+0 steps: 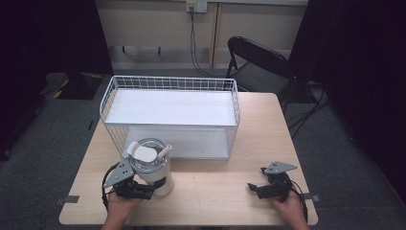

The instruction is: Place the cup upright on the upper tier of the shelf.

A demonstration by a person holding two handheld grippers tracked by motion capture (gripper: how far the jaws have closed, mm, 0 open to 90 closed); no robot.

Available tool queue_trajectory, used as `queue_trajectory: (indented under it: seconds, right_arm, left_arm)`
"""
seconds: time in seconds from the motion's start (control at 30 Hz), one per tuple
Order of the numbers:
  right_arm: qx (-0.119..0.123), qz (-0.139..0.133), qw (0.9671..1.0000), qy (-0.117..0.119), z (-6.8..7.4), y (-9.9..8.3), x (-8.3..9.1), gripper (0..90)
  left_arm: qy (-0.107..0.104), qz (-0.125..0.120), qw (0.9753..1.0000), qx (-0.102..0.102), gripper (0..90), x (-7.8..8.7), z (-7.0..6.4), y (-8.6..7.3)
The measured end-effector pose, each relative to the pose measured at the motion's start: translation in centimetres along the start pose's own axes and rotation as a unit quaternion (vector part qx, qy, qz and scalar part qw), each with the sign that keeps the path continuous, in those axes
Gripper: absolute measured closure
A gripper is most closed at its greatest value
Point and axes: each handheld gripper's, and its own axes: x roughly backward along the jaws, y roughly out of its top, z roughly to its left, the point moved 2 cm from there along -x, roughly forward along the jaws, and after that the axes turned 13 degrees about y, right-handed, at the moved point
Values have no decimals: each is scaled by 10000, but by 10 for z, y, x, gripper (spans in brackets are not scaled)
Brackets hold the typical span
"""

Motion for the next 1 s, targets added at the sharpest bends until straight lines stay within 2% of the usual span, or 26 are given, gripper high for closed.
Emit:
queue_trajectory:
  seconds: [0.23, 0.37, 0.47, 0.57, 0.73, 0.83, 1.0]
  right_arm:
    - [0, -1, 10000, 0, 0, 0, 0, 133]
    - [0, 1, 10000, -1, 0, 0, 0, 133]
    - [-1, 0, 10000, 1, 0, 0, 0, 133]
    - [0, -1, 10000, 0, 0, 0, 0, 132]
    - [0, -1, 10000, 0, 0, 0, 0, 133]
    - [-1, 0, 10000, 0, 0, 0, 0, 133]
    - [0, 0, 10000, 0, 0, 0, 0, 133]
  left_arm:
    - [-20, -1, 10000, 17, 101, 4, 0, 14]
    - [-4, 88, 9999, -109, 101, 5, 0, 23]
    - [-58, 107, 9999, -32, 101, 4, 0, 26]
    - [-112, 82, 9998, 159, 102, 2, 1, 31]
    - [-62, 146, 9999, 50, 102, 1, 1, 39]
    - [-68, 161, 9997, 159, 102, 0, 3, 47]
    - [-21, 164, 9997, 163, 102, 1, 6, 56]
